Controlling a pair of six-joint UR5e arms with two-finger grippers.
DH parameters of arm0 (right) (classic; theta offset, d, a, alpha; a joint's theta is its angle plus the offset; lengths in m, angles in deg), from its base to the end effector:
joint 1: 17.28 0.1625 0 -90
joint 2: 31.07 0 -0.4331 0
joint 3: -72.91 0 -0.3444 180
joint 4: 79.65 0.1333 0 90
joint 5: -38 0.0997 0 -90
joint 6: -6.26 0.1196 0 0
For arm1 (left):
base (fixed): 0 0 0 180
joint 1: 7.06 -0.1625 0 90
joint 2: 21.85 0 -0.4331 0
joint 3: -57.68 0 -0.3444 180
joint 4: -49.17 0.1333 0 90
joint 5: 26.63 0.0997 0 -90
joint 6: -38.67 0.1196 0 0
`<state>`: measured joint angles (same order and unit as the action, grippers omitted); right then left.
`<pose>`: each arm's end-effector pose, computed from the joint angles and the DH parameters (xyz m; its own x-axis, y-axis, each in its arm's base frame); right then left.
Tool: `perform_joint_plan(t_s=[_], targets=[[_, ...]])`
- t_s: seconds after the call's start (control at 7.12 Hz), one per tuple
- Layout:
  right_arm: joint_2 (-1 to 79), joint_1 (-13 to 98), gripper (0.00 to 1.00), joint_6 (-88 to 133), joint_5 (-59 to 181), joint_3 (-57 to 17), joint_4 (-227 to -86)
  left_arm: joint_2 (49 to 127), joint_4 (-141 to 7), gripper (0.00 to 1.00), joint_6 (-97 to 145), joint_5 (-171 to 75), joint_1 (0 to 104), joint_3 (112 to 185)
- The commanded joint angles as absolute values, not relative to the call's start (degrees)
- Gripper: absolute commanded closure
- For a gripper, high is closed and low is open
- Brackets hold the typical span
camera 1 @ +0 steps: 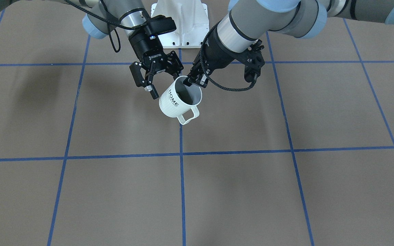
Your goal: Left arm hands cup to right arm to dump lemon
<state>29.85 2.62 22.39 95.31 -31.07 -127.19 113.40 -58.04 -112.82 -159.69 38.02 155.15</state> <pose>-0.4689 -0.3802 0.2143 0.7820 -0.5768 0.2364 -0.1497 0.1945 0.9694 0.4100 -0.4843 0.1297 0.0590 -0.9684 -0.2424 0.2437 0.2495 -0.9372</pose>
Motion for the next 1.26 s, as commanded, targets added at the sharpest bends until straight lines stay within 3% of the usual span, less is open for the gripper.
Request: perform_joint_plan(t_s=[0.0,1.12], targets=[[29.84,2.5,0.03,22.08,94.69,-30.89,-127.2,113.59,-59.36,1.0,-113.03,-159.69,36.98,155.24],[29.75,2.32,0.04,22.17,93.81,-30.8,-127.02,113.5,-60.6,1.0,-114.17,-159.78,36.18,156.73]])
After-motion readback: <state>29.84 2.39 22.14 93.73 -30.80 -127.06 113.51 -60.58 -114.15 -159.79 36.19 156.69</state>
